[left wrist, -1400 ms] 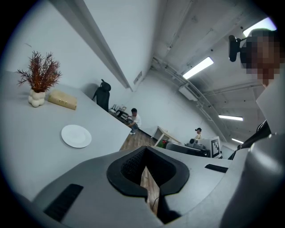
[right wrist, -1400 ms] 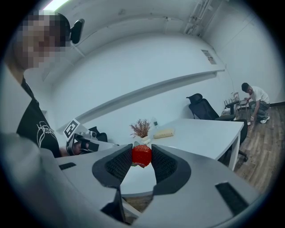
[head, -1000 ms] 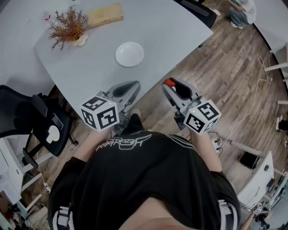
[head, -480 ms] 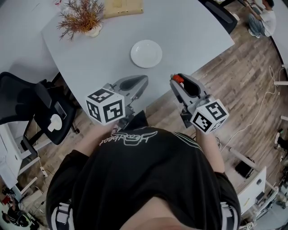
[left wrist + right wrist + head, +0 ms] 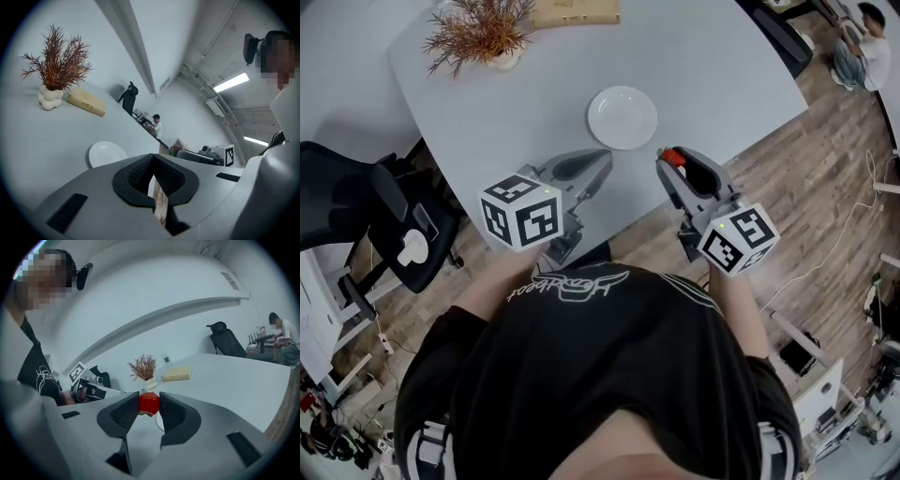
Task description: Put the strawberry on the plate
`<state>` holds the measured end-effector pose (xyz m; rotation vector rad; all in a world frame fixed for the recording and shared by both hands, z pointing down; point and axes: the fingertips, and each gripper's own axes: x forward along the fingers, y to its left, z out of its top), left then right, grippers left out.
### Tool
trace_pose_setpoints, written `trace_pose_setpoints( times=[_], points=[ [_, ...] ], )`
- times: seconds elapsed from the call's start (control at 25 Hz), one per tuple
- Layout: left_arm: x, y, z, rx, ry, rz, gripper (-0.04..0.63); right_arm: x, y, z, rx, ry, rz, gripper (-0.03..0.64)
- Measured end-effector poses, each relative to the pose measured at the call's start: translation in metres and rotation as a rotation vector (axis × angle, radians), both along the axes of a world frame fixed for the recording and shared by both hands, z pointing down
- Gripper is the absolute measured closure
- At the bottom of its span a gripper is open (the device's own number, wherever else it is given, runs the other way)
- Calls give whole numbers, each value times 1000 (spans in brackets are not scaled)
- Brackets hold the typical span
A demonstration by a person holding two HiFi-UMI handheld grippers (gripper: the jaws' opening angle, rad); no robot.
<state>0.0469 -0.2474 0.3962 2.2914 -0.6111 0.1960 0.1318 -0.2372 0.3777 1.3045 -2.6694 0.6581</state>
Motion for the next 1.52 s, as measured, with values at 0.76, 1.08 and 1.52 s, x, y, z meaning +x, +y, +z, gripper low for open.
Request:
trace_pose_setpoints(
  times=[0.76, 1.08, 1.52],
  points=[
    [-19, -48, 46, -99, 41, -67, 589, -21, -88, 37, -9, 117, -37, 491],
    [-18, -52, 66, -134, 46, -76, 589, -29, -113, 79, -24, 256, -71, 491],
    [-29, -53, 87, -157, 23, -117, 589, -39, -127, 130, -64, 381, -129, 491]
  ],
)
